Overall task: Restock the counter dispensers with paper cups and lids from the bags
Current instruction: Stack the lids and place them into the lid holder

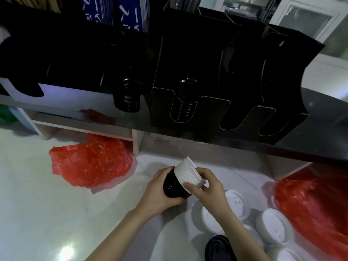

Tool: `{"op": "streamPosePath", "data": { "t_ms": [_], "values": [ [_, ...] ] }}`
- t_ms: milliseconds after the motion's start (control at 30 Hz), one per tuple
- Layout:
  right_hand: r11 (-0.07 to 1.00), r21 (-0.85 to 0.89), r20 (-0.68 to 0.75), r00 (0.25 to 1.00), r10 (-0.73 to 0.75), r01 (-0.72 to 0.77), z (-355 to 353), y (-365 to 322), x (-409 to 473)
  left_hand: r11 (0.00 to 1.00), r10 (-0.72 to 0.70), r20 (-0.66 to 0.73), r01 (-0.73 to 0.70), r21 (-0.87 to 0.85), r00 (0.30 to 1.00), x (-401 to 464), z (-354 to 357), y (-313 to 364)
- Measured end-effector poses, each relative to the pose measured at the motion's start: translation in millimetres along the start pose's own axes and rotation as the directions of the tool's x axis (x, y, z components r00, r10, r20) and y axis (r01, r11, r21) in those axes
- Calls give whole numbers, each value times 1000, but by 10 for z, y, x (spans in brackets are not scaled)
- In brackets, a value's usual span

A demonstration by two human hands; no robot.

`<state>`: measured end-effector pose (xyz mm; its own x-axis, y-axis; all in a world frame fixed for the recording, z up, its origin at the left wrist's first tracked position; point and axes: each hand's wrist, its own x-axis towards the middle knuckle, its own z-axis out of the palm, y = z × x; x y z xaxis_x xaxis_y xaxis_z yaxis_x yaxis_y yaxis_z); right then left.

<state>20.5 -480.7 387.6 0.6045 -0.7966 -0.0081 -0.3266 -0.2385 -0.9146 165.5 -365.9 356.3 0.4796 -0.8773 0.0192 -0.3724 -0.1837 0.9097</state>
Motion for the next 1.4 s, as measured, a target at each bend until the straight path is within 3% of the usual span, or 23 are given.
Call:
{"op": "streamPosePath", "data": {
  "t_ms": [167,700,933,1400],
  "values": [
    [996,74,-15,999,45,-44,15,-57,-55,1000,12,-4,-12,-4,1000,-29,17,-18],
    [999,19,-68,997,41,-40,-80,-64,-150,1000,20,-17,-20,7,1000,-109,51,-63],
    [995,-103,-82,997,-1,-7,56,-110,-246,995,86,-43,-83,57,995,-189,81,24],
    [999,1,-133,991,32,-32,5,-299,-379,993,-16,-109,29,116,994,-400,-53,-35]
  ]
}}
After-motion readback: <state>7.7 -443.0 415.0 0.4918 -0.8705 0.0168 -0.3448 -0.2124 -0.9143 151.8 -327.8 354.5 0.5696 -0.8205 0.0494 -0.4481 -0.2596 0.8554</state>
